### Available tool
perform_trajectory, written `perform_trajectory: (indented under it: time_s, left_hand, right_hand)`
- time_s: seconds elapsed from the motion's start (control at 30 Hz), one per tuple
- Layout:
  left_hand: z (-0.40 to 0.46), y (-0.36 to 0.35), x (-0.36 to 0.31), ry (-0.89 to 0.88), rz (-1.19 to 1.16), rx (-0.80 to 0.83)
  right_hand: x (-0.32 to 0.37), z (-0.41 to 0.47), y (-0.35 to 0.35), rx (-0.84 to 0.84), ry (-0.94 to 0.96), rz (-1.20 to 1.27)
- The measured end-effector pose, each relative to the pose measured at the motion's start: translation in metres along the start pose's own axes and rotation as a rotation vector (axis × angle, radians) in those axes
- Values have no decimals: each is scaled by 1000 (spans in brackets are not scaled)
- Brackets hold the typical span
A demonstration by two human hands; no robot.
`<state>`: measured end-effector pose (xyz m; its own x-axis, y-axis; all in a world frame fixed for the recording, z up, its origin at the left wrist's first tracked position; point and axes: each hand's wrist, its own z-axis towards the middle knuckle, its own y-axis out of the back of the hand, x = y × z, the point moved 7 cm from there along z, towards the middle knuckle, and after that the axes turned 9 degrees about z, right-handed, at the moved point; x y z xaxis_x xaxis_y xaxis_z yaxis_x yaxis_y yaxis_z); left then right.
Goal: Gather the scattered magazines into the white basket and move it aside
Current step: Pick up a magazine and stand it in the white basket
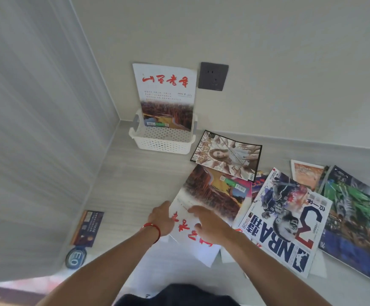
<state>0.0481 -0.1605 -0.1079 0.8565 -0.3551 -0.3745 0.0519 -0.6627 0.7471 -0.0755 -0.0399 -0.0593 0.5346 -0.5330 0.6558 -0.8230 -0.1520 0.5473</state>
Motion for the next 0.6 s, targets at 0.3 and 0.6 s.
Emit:
perform_trajectory:
  time_s: [0.3, 0.6]
  left_hand:
    - [-21, 130, -7, -410, 341, -161]
    - [-13, 170, 63, 97, -617, -521]
  right_hand:
    - [71, 33, 51, -206, 339, -361]
    - [75, 38, 124, -350, 153, 432]
